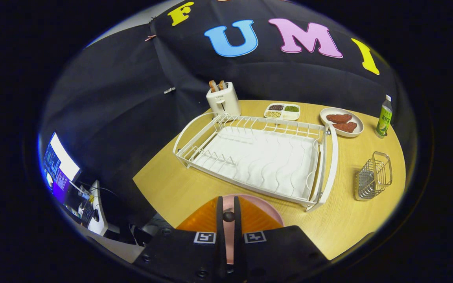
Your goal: Take the plate from the dish rack, then take the spoon from the basket and place it into the plate.
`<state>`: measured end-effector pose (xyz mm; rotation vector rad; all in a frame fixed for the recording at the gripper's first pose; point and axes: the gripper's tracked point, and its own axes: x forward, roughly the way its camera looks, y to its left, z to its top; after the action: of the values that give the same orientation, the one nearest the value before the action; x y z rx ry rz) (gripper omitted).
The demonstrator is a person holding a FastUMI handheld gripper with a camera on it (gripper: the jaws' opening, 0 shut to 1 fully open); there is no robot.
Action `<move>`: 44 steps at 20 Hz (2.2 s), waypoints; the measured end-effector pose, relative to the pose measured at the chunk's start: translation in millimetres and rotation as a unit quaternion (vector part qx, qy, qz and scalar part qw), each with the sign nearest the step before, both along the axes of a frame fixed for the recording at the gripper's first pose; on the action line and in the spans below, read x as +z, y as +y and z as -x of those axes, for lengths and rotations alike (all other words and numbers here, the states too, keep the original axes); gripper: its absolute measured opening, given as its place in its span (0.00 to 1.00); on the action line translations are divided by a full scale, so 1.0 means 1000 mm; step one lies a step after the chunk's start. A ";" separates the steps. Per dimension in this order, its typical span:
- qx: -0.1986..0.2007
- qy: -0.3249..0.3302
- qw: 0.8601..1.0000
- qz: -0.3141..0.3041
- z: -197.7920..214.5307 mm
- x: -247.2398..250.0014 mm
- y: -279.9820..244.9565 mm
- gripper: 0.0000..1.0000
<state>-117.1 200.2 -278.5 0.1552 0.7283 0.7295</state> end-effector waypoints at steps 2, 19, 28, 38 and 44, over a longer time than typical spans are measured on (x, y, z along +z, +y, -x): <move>0.006 -0.001 1.000 0.022 0.004 -0.008 -0.008 0.15; -0.064 -0.053 0.995 0.050 -0.025 0.026 -0.041 0.99; -0.173 -0.208 0.962 0.047 -0.095 0.159 -0.115 0.99; -0.243 -0.294 0.921 0.077 -0.110 0.234 -0.212 0.98; -0.248 -0.282 0.925 0.063 -0.107 0.233 -0.245 0.98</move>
<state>-10.5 -44.7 -45.4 0.0040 0.1623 0.2129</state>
